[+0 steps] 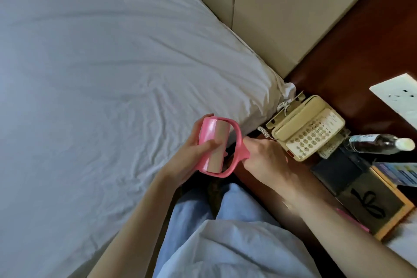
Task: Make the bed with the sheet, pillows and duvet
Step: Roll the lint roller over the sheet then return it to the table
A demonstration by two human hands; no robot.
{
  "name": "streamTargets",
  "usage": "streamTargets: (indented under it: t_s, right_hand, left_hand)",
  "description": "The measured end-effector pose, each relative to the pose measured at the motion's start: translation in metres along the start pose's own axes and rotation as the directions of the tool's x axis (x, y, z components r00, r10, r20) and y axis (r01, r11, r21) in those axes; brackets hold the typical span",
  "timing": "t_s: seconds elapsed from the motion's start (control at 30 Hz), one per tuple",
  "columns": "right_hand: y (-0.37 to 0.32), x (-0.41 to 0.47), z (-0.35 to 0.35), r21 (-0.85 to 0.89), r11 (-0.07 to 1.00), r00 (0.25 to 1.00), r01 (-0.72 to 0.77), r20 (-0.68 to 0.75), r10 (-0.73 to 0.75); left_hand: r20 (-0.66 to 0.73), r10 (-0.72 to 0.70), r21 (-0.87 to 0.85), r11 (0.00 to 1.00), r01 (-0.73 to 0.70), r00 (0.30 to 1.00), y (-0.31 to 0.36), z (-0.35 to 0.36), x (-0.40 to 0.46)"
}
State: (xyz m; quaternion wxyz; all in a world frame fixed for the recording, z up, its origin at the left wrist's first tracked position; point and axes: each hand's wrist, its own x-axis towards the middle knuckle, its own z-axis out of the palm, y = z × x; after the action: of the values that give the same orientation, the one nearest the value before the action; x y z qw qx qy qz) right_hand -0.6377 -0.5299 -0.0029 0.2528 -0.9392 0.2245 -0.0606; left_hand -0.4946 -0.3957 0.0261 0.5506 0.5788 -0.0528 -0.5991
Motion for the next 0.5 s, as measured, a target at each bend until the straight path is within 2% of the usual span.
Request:
streamTargets:
  t_s: [0.17, 0.33, 0.5]
  right_hand:
    - [-0.022, 0.016, -0.012, -0.003, 0.987, 0.986, 0.163, 0.015, -0.163]
    - [-0.031, 0.019, -0.009, 0.002, 0.979, 0.976, 0.203, 0.073, -0.203]
    - [-0.034, 0.021, -0.006, 0.015, 0.982, 0.978, 0.187, 0.088, -0.188]
  left_hand:
    - [-0.056, 0.081, -0.03, 0.996, -0.083, 0.995, 0.006, -0.011, -0.026]
    - [-0.104, 0.013, -0.143, 0.989, -0.028, 0.995, 0.003, -0.019, -0.037]
    - [-0.071, -0.104, -0.319, 0.945, 0.076, 0.992, -0.006, -0.026, -0.032]
